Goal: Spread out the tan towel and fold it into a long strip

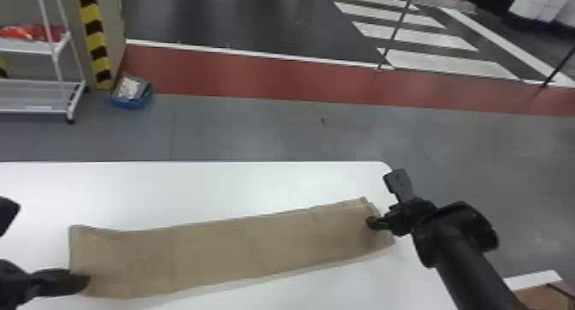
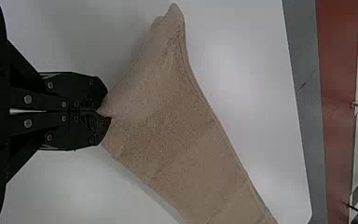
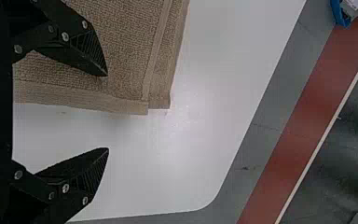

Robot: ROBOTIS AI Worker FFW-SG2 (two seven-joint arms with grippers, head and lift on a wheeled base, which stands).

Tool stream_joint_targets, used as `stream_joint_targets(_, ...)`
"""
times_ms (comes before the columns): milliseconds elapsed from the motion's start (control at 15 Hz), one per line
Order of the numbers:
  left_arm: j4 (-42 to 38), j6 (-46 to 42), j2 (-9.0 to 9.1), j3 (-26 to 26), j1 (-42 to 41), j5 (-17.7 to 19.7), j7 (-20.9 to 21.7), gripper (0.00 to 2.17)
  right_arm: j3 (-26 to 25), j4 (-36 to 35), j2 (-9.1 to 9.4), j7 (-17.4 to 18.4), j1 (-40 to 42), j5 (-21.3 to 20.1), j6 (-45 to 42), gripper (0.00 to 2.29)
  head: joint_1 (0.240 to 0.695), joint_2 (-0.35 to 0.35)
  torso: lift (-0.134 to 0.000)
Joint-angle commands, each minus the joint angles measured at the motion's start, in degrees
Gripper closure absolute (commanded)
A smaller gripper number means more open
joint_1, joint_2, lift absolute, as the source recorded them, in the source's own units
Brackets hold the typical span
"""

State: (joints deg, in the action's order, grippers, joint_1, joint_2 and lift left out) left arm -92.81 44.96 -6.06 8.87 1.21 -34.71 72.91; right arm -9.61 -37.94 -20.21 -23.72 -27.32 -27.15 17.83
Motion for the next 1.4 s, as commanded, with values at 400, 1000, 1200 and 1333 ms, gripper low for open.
stream_joint_targets(400, 0.00, -3.16, -0.18, 0.62, -0.77, 0.00, 0.13, 2.14, 0.47, 0.85, 0.79, 1.57, 0.08, -0.01, -3.98, 1.78, 0.695, -0.279, 0.000)
stream_joint_targets(1000, -0.18, -6.68, -1.15, 3.17, -1.12, -1.15, 1.54, 2.14, 0.55, -8.55, 1.40, -4.32, 7.28, 2.01, 2.88, 2.07, 0.695, -0.252, 0.000)
stream_joint_targets(1200, 0.09, -6.85, -1.94, 3.96, -0.59, -1.50, 1.19, 2.14, -1.91, -20.15, 3.87, -8.89, 14.49, 2.28, 8.15, 2.07, 0.695, -0.226, 0.000)
stream_joint_targets(1333, 0.79, -6.68, -2.02, 3.78, 0.29, -1.59, 0.66, 2.14, -2.52, -27.01, 5.01, -10.82, 18.62, 2.36, 11.32, 2.07, 0.695, -0.212, 0.000)
